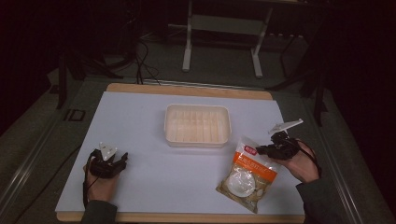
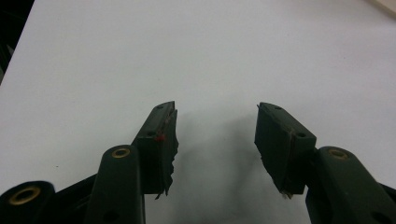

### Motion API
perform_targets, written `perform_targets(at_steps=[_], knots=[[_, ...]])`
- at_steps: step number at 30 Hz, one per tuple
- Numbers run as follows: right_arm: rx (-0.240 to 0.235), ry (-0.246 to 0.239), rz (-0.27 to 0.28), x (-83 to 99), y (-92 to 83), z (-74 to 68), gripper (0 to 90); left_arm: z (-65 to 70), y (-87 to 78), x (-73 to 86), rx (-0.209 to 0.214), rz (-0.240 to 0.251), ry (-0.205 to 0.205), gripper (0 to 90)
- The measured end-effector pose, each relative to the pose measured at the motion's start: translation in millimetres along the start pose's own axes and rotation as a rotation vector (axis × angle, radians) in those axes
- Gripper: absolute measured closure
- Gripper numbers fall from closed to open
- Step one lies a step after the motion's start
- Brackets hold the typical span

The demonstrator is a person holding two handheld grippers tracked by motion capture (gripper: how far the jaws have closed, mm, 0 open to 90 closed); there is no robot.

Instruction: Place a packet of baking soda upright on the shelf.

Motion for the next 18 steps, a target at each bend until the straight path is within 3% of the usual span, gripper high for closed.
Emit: perform_targets(at_steps=[5,18], knots=[[-0.067,0.012,0.071,-8.7,-20.9,-7.7,90.0,-0.1,-0.1,0.0,-0.001,-0.001,0.0,48.0],[-0.198,0.042,0.151,-25.2,-49.3,-27.3,90.0,0.0,0.0,0.2,-0.002,-0.004,0.004,47.7]])
Point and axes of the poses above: each handheld gripper's, and its own axes: y roughly forward along the jaws, x roughly out of its underside, z roughly to its right, the point moved 7 cm from there along y, roughly forward along the jaws, and after that the axes turned 15 degrees about y, right-handed, at the moved point
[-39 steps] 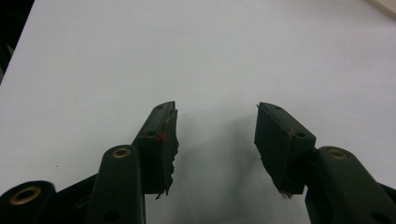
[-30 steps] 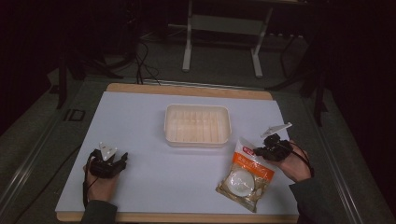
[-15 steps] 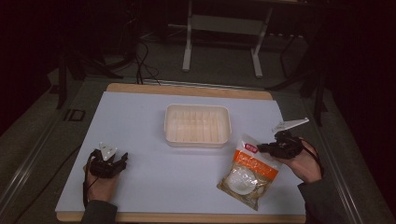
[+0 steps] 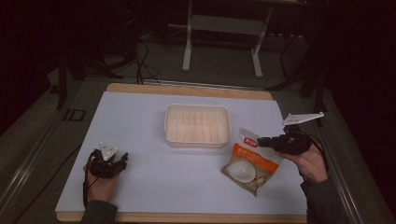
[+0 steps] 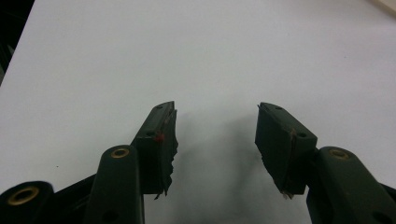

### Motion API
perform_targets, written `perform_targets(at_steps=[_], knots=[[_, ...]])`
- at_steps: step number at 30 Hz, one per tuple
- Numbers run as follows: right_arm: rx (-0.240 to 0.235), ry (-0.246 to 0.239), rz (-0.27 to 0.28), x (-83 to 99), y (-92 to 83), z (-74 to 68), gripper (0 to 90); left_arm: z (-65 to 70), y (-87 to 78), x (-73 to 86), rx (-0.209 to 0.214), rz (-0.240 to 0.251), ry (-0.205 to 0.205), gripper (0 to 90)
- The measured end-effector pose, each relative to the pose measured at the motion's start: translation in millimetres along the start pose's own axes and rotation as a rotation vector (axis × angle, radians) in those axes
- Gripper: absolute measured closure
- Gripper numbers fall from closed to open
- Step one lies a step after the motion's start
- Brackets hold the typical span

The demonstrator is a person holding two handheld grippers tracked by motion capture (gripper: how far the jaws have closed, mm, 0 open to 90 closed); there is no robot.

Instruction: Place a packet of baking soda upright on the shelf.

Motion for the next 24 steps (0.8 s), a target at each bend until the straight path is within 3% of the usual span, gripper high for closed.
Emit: perform_targets(at_steps=[8,11,13,18,24], knots=[[-0.108,0.087,0.032,-8.6,-2.8,-8.9,90.0,0.1,-0.1,0.0,0.001,-0.001,-0.002,47.6],[-0.123,0.118,0.053,-10.8,-2.8,-6.8,90.0,0.1,0.1,-0.1,0.001,0.0,-0.002,47.5],[-0.143,0.168,0.078,-13.1,-2.6,-3.3,90.0,0.0,0.2,0.0,-0.001,-0.002,0.001,47.5],[-0.175,0.24,0.113,-15.5,-1.8,-0.9,90.0,0.0,0.0,0.0,-0.001,-0.003,0.002,47.6],[-0.205,0.27,0.14,-20.8,-2.0,-6.8,90.0,0.0,0.0,0.1,-0.001,-0.002,0.001,47.5]])
Point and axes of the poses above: each handheld gripper's, and its own axes: y roughly forward along the jaws, x roughly out of its underside, z roughly to its right, the point moved 7 cm from there along y, roughly forward along the jaws, and after that the axes turned 15 degrees about y, right-handed, at the moved point
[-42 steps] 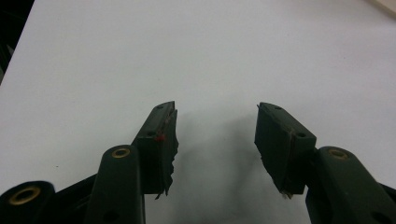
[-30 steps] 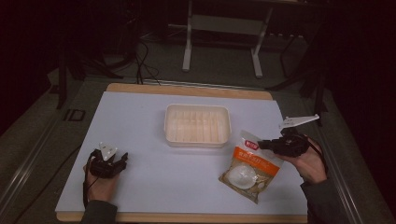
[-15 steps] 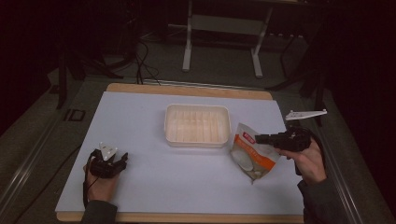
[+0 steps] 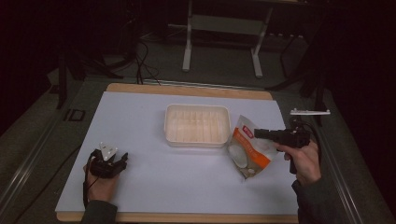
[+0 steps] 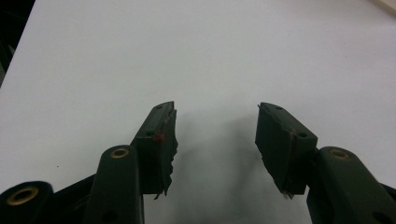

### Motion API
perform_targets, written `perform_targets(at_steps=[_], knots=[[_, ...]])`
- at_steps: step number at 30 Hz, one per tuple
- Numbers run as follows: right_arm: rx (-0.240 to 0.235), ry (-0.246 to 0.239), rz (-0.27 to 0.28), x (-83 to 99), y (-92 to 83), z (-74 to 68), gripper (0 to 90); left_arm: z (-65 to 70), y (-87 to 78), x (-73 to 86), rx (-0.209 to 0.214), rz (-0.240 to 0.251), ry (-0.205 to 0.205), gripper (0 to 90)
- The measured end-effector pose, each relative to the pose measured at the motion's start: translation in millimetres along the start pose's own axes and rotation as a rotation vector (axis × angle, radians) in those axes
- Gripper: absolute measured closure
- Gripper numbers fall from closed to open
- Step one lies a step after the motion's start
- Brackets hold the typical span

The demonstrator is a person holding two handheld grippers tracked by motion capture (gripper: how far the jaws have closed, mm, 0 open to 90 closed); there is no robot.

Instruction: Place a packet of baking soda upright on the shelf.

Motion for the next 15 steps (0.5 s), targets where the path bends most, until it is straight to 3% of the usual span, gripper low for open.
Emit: perform_targets(at_steps=[15], knots=[[-0.097,0.056,0.079,-11.4,1.0,-21.0,90.0,0.0,0.0,-0.1,0.001,0.002,-0.002,47.5]])
Point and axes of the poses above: each handheld gripper's, and its own axes: y roughly forward along the jaws, x roughly out of its underside, z roughly to its right, the point moved 7 cm from there along y, roughly forward along the jaws, and after that the axes turned 15 degrees about y, right-handed, at the moved point
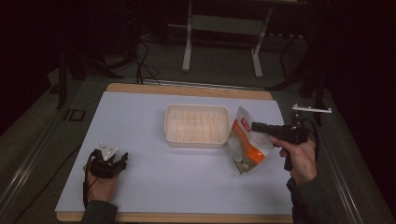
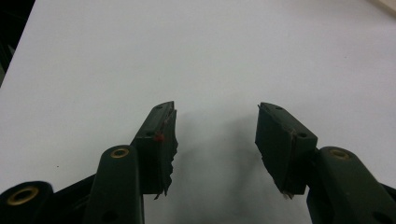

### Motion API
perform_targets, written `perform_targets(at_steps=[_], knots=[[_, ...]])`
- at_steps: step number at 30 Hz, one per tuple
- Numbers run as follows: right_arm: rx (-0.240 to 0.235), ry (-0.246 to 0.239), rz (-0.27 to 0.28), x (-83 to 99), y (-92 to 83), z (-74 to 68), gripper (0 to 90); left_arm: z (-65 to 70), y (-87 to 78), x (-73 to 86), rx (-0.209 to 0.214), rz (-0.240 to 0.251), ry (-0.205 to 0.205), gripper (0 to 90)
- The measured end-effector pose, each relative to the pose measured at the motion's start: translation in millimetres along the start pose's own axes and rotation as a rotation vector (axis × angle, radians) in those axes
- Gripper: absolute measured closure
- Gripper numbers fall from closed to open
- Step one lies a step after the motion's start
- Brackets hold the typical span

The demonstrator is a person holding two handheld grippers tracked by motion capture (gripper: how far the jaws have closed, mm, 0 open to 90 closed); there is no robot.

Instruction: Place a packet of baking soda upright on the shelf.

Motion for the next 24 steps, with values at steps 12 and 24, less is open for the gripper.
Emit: perform_targets(at_steps=[12,24], knots=[[-0.051,0.015,0.063,-8.6,1.3,-13.6,90.0,0.0,0.0,-0.1,0.001,0.002,-0.002,47.6],[-0.055,-0.006,0.118,-21.7,0.8,-29.8,90.0,0.0,-0.1,0.0,0.001,0.0,0.001,47.6]])
Point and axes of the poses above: each handheld gripper's, and its own axes: y roughly forward along the jaws, x roughly out of its underside, z roughly to its right, the point moved 7 cm from there along y, roughly forward along the jaws, and after that the axes turned 15 degrees about y, right-handed, at the moved point
